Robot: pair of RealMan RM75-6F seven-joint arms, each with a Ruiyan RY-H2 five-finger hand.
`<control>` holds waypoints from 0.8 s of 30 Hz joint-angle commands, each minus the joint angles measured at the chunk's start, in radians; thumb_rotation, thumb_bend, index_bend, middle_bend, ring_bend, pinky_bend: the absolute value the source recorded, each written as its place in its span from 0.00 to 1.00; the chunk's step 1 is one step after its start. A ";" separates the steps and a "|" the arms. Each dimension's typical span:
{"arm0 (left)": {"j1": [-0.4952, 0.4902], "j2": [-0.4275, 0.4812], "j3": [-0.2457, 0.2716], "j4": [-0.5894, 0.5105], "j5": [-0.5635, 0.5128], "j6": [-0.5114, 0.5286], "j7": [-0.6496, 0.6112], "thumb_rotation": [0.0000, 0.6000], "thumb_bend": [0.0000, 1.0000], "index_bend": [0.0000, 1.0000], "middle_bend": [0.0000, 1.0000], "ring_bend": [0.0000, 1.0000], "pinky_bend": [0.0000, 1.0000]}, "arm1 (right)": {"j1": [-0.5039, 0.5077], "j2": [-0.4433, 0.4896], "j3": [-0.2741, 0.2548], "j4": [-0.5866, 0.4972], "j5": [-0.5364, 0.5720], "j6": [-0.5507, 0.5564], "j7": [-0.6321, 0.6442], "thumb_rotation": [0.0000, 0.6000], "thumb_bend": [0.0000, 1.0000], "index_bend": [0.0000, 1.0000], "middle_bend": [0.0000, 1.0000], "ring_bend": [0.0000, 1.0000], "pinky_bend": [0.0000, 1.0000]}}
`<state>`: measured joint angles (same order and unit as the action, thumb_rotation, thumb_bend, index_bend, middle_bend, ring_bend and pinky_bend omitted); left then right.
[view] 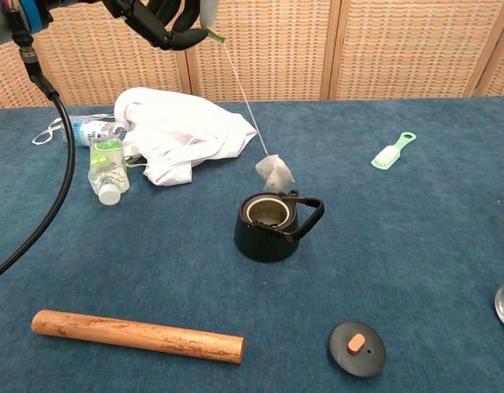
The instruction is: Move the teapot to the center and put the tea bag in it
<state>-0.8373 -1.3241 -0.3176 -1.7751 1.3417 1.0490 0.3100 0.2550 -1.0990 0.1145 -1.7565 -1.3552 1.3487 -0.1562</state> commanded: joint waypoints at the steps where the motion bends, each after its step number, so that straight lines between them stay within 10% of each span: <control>1: -0.018 -0.015 -0.004 0.005 -0.013 -0.013 0.006 1.00 0.52 0.63 0.71 0.68 0.66 | -0.003 0.001 0.001 0.004 0.002 0.000 0.007 1.00 0.20 0.41 0.27 0.24 0.31; 24: -0.076 -0.088 0.043 0.053 -0.055 -0.045 0.051 1.00 0.52 0.63 0.71 0.68 0.66 | -0.021 0.002 -0.002 0.040 0.008 -0.016 0.068 1.00 0.20 0.41 0.27 0.24 0.31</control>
<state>-0.9121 -1.4116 -0.2749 -1.7231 1.2878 1.0047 0.3601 0.2341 -1.0967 0.1119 -1.7172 -1.3484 1.3334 -0.0897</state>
